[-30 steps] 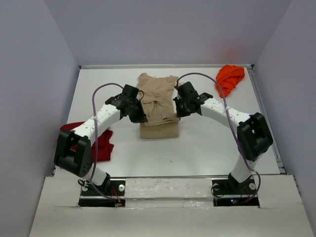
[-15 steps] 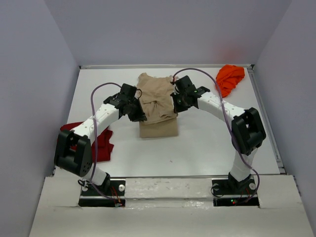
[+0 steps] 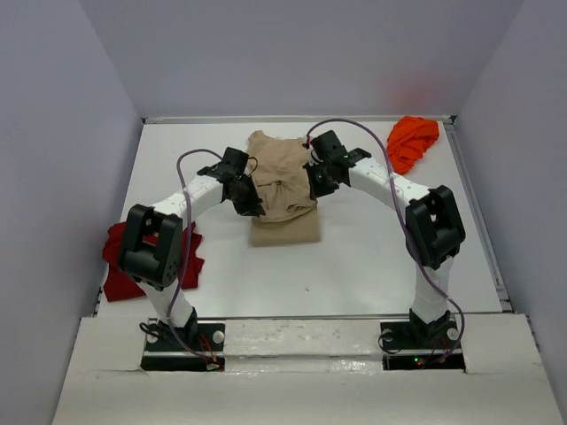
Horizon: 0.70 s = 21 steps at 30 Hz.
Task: Fold and stack the t-shirts
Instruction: Fold the folded rectangular tshirt in 1/3 of the way
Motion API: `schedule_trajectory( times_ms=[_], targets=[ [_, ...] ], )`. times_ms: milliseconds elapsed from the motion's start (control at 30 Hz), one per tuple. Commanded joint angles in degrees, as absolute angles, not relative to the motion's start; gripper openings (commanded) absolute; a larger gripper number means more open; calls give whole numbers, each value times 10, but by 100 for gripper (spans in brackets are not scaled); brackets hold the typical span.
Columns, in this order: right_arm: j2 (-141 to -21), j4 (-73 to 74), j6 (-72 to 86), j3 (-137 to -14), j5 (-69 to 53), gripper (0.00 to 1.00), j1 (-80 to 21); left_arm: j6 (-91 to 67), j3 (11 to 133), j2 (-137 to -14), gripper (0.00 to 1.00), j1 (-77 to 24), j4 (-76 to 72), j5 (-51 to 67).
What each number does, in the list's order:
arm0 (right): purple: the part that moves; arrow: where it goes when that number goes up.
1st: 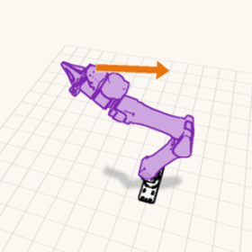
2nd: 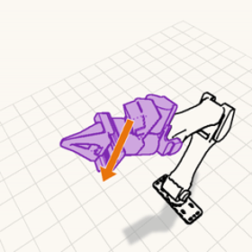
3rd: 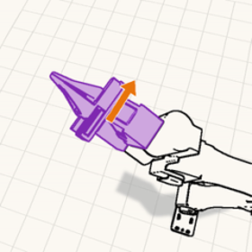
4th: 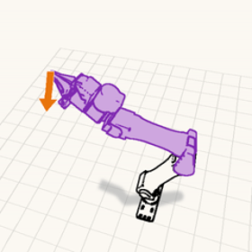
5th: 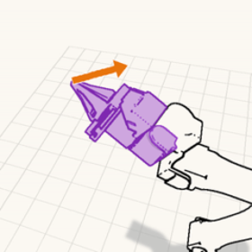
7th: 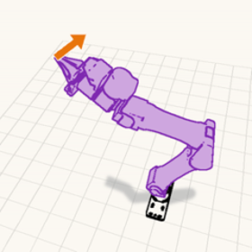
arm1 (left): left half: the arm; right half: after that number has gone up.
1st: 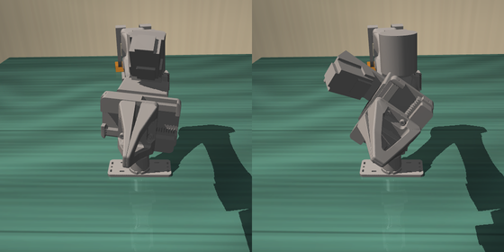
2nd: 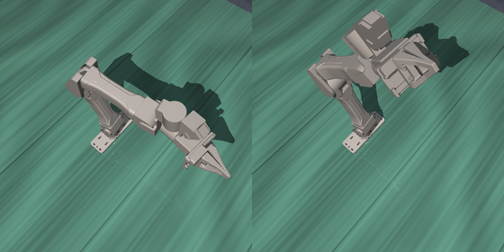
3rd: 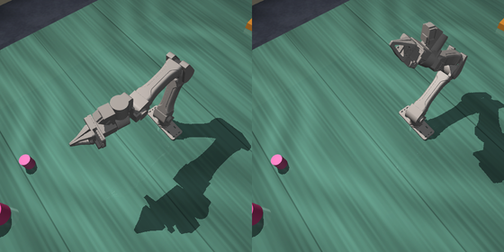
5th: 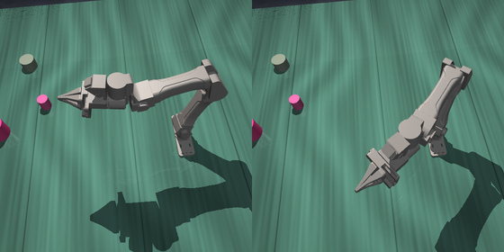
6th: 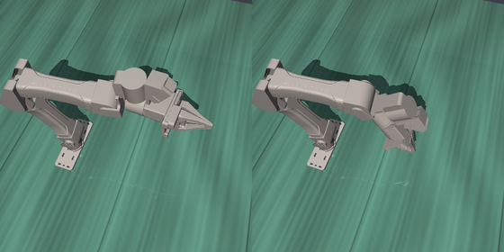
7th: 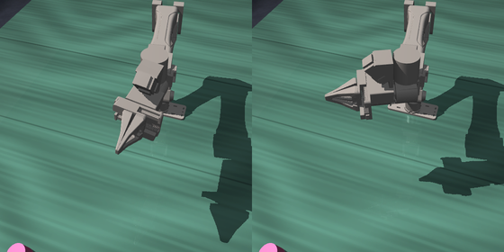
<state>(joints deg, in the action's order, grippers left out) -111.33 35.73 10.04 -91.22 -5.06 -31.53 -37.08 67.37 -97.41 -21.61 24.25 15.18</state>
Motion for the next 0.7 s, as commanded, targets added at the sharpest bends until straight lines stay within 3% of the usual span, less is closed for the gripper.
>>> schedule_trajectory(
  times_ms=[0, 133, 333, 367, 400, 467, 500, 633, 667],
  targets=[
    [-1136, 365, 88, -937, -69, 0, -307, -363, 710, -982, 17, -204, 231, 167],
    [-1164, 366, 84, -949, -76, 0, -301, -359, 723, -999, 20, -196, 233, 172],
    [-1207, 369, 79, -985, -91, 0, -301, -359, 731, -1006, 34, -185, 228, 169],
    [-1213, 370, 76, -991, -96, 0, -301, -359, 730, -1007, 39, -183, 224, 169],
    [-1221, 372, 73, -997, -96, 0, -296, -357, 729, -1013, 55, -179, 225, 171],
    [-1226, 373, 68, -1012, -105, 0, -296, -354, 727, -1018, 70, -170, 227, 171],
    [-1229, 373, 65, -1015, -104, 0, -296, -354, 727, -1020, 73, -167, 225, 171],
    [-1248, 376, 55, -1050, -105, 25, -286, -350, 735, -1022, 78, -160, 224, 164],
    [-1252, 375, 51, -1069, -104, 36, -286, -349, 740, -1023, 79, -160, 224, 160]
  ],
)
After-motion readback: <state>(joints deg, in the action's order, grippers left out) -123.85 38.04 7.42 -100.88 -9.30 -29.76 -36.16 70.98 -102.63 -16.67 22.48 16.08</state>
